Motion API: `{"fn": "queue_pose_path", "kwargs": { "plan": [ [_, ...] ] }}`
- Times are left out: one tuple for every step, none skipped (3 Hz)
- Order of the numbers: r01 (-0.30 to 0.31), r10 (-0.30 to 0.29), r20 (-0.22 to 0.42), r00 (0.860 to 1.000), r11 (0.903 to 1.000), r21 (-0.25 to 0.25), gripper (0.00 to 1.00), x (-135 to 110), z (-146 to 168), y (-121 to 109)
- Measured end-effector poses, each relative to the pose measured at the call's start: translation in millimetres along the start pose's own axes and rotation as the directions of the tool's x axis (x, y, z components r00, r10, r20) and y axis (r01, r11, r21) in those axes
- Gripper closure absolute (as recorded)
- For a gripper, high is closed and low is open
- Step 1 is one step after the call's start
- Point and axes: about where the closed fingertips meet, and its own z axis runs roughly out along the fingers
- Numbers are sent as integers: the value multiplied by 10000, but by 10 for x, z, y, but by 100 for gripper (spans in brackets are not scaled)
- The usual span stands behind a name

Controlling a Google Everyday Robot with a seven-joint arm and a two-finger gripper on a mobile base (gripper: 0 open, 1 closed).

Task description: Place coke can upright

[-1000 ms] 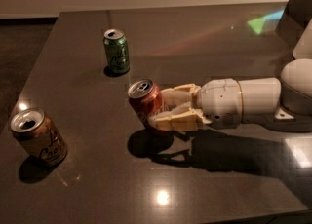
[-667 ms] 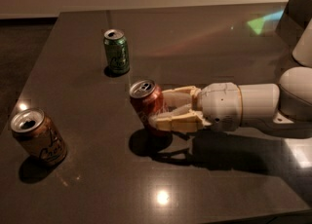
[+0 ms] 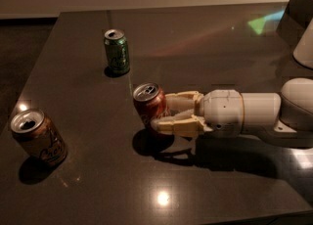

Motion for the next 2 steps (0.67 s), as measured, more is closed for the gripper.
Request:
{"fn": "queue_pose_path", "kwargs": {
  "plan": [
    [-90,87,218,9997,9999,134,31,51,-17,3],
    [-191,183,397,9990,9996,198,8,73,-41,4]
  ]
}}
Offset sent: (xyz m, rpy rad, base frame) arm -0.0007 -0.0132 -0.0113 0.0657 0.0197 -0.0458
